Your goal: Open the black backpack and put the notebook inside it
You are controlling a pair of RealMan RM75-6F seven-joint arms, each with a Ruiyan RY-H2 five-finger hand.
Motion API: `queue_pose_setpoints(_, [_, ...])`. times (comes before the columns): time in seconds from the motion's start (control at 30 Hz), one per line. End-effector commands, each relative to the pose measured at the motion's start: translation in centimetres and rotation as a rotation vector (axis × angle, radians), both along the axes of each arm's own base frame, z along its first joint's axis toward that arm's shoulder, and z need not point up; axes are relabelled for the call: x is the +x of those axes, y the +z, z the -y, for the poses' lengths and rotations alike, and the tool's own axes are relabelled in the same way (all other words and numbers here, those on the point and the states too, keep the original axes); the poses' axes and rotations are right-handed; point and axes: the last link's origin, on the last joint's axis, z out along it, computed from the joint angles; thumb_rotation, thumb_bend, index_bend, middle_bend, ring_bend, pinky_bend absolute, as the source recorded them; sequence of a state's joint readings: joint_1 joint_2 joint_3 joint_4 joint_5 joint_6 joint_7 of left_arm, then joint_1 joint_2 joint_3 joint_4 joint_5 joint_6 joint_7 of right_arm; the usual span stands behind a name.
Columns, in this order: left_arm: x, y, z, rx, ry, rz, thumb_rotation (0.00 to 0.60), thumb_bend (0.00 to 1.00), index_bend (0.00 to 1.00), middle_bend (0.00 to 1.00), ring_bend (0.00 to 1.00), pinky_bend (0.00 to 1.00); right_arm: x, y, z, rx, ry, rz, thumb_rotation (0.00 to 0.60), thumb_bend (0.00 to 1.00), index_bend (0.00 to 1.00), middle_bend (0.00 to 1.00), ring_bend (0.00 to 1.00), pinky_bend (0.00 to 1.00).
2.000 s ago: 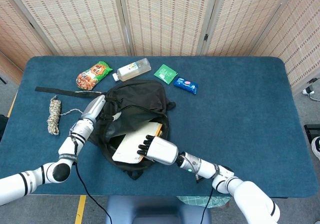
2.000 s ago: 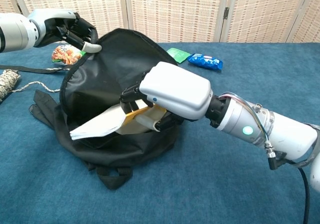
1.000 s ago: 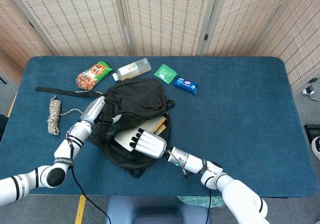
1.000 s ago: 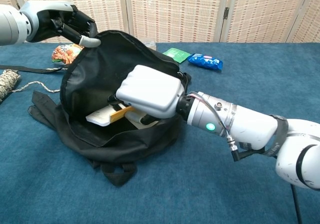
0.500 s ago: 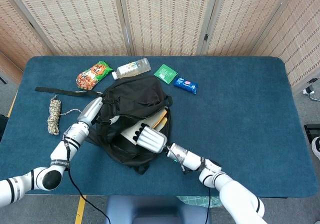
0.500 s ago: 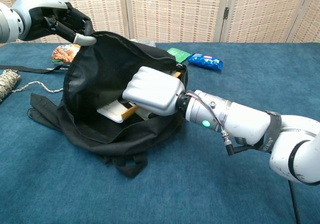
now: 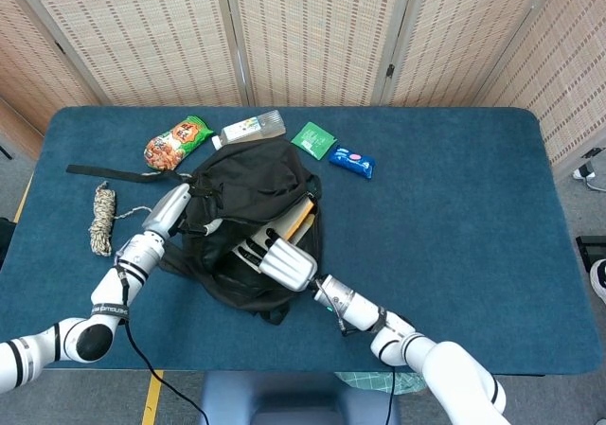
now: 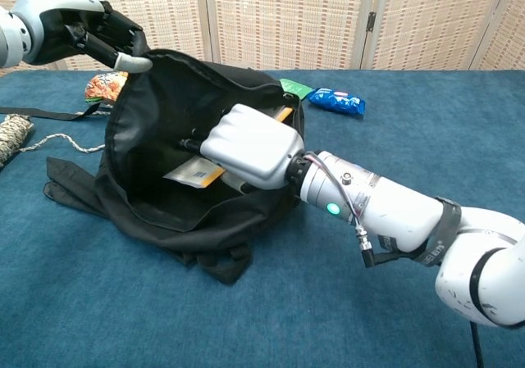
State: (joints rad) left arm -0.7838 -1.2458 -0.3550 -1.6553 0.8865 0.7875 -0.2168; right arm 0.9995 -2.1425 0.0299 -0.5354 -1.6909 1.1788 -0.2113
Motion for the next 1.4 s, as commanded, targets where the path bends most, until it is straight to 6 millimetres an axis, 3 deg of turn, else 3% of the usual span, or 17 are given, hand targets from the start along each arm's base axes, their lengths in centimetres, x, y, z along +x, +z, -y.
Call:
queue_pose_setpoints(0.03, [-0.2, 0.3, 0.0, 0.008, 0.004, 0.006, 0.6, 0.74, 0.68, 0.49, 0.36, 0.0, 0.2, 0.4, -0.8, -0.01, -0.007, 0.014, 0.6, 0.45, 0.0, 0.14, 0.3, 0.25])
queue_pose_setpoints(0.33, [-1.1, 0.0, 0.6, -0.011, 0.008, -0.012, 0.6, 0.74, 0.66, 0.49, 0.35, 0.0, 0.8, 2.2, -3.0, 0.001, -0.035, 0.073, 0.6, 0.31, 0.0, 0.02, 0.18, 0.14])
queue_pose_setpoints(0.5, [-0.9, -1.0, 0.8, -0.038, -0.015, -0.046, 0.6, 0.73, 0.61, 0.48, 0.34, 0.0, -0.1, 4.5, -3.6, -0.038, -0.061, 0.108, 0.6, 0.27, 0.0, 0.0, 0.14, 0.07])
queue_pose_setpoints(0.7, [-0.5, -1.3, 0.9, -0.048, -0.027, -0.059, 0.6, 0.7, 0.59, 0.47, 0.33, 0.0, -1.6, 5.9, -4.0, -0.044, -0.099, 0.096, 0.6, 0.26, 0.0, 0.0, 0.11, 0.04])
queue_pose_setpoints(0.83, [-0.6, -1.2, 1.1, -0.073, -0.03, -0.078, 0.6, 0.61, 0.51, 0.45, 0.31, 0.0, -2.4, 8.0, -4.7, -0.055, -0.093, 0.156, 0.6, 0.26, 0.0, 0.0, 0.11, 0.04])
queue_pose_setpoints(1.0, [-0.4, -1.1, 2.0, -0.124, -0.055, -0.09, 0.6, 0.34, 0.27, 0.35, 0.23, 0.0, -4.2, 11.9, -5.8, -0.091, -0.109, 0.22, 0.6, 0.26, 0.0, 0.0, 0.11, 0.04])
queue_pose_setpoints(1.07, [-0.2, -1.0, 2.4, -0.133, -0.07, -0.088, 0.6, 0.29, 0.18, 0.3, 0.2, 0.0, -5.1, 13.2, -6.0, -0.108, -0.135, 0.234, 0.6, 0.26, 0.0, 0.0, 0.11, 0.04])
queue_pose_setpoints(1.23, [0.5, -0.7, 3.2, -0.125, -0.099, -0.047, 0.6, 0.22, 0.04, 0.18, 0.09, 0.0, -7.6, 15.8, -6.4, -0.149, -0.213, 0.235, 0.6, 0.26, 0.0, 0.0, 0.11, 0.04])
queue_pose_setpoints(1.4, [1.5, -0.1, 3.1, -0.09, -0.126, -0.024, 0.6, 0.21, 0.0, 0.13, 0.04, 0.0, -9.7, 17.5, -6.4, -0.182, -0.278, 0.241, 0.6, 0.26, 0.0, 0.0, 0.11, 0.04])
